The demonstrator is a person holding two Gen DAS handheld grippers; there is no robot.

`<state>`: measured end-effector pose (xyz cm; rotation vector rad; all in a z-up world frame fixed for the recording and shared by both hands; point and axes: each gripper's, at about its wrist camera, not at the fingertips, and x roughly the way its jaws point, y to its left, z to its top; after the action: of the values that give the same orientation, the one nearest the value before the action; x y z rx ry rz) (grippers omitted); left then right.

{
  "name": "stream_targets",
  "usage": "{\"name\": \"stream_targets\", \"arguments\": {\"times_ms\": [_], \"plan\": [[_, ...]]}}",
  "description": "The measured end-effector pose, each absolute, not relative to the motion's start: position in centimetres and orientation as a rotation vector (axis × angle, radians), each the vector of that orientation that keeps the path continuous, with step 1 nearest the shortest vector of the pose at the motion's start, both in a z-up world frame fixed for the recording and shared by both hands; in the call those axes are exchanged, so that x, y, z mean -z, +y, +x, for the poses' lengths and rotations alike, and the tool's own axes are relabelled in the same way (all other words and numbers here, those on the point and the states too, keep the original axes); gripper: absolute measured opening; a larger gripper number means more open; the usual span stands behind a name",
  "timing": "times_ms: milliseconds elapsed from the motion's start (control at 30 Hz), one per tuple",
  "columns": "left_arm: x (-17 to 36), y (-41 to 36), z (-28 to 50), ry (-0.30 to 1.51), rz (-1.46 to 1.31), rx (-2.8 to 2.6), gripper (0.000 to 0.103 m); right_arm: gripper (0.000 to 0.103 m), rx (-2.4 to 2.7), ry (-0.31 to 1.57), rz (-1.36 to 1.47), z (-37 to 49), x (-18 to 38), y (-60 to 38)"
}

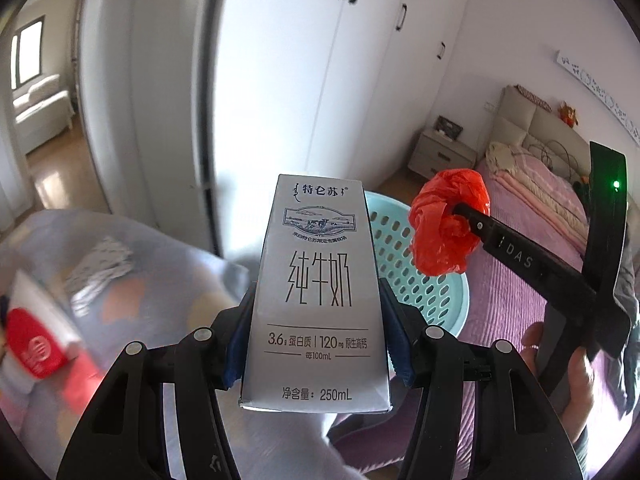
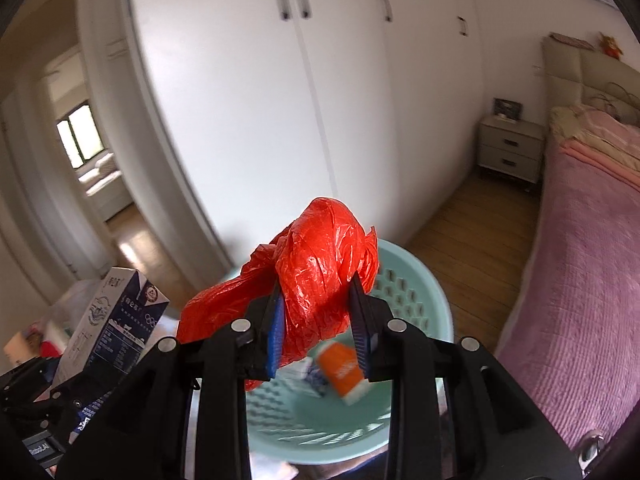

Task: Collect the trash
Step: 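Carry the bag and carton over the teal basket and open both tools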

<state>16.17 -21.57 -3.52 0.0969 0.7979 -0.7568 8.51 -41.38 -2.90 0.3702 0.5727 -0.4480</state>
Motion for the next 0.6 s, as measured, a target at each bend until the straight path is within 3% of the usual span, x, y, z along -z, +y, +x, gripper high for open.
{"name": "stream_targets", "arguments": {"times_ms": [167,267,300,333,400,600], "plan": [[5.7,-24.5,18.1,0.857,0.106,0.767,0.055,0.026,0.501,0.632,0.407,9.2,4.9,-43.6],[6.7,-25.9,19.2,0.904,0.085,0.782,0.055,0.033,0.525,0.664,0.439,9.4,6.2,-44.6],[6.8,-26.1,19.3,0.916,0.057,0.800,0.059,0.043,0.526,0.671,0.453,9.5,6.5,-44.9],[6.7,-26.2,19.4,0.913,0.042,0.808,0.062,0.045,0.520,0.678,0.474,9.5,6.9,-45.3],[6.4,-26.7,19.6,0.890,0.053,0.786,0.070,0.045,0.512,0.682,0.490,9.6,7.2,-45.7],[5.4,-26.4,19.4,0.866,0.048,0.805,0.072,0.049,0.502,0.686,0.503,9.1,7.4,-46.4]]}}
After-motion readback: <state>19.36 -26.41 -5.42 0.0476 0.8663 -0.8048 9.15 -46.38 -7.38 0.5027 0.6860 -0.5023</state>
